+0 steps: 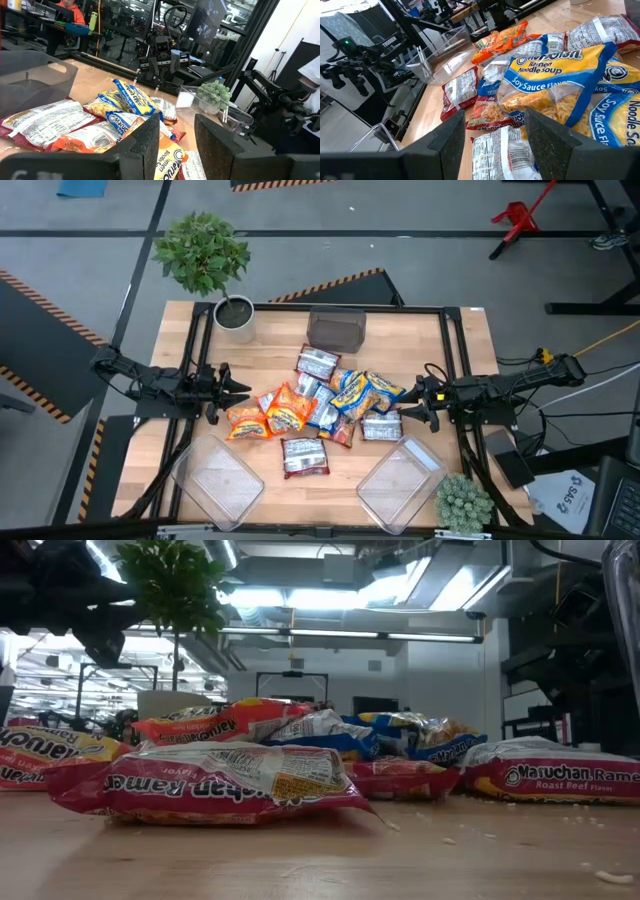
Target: Sort Maruchan noodles
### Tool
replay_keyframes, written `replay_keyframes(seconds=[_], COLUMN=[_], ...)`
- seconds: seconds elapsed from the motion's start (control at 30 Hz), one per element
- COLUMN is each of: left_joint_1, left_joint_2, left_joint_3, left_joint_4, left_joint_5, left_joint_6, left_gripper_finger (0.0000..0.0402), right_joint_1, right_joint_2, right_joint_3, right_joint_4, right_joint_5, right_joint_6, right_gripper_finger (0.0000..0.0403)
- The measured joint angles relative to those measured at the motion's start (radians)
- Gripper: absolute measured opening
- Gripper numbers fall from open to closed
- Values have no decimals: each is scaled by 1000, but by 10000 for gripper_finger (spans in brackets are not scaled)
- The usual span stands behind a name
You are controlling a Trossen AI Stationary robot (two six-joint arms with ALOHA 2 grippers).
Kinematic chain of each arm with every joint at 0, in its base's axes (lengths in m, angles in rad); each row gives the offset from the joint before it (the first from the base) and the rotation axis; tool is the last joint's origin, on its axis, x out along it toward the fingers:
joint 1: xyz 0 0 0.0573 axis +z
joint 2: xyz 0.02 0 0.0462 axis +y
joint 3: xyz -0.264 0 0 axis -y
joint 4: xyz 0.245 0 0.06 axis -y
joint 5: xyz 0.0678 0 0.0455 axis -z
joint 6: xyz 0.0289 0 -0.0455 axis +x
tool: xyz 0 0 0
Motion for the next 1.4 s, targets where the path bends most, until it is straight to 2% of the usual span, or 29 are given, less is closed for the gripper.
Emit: replay_keyframes(seconds=[0.47, 0.73, 0.87, 1.0, 1.1, 1.23, 1.4], left_joint_1=[0, 0, 0, 0, 0, 0, 0], left_joint_2=[0, 0, 0, 0, 0, 0, 0], left_joint_3=[0, 0, 0, 0, 0, 0, 0], left_joint_4=[0, 1, 87, 184, 232, 254, 254], left_joint_5=[0, -14, -72, -188, -234, -296, -295], left_joint_6=[0, -1, -104, -145, -189, -162, -158], left_gripper_finger=[117, 117, 117, 117, 117, 117, 117], right_joint_1=[0, 0, 0, 0, 0, 0, 0], right_joint_2=[-1, 0, 0, 0, 0, 0, 0], right_joint_3=[0, 0, 0, 0, 0, 0, 0], right_joint_4=[10, 29, 40, 100, 164, 221, 229], right_joint_5=[4, 55, 82, 127, 179, 222, 250], right_joint_6=[0, 127, 256, 385, 395, 394, 383], right_gripper_finger=[193, 193, 193, 193, 193, 193, 193])
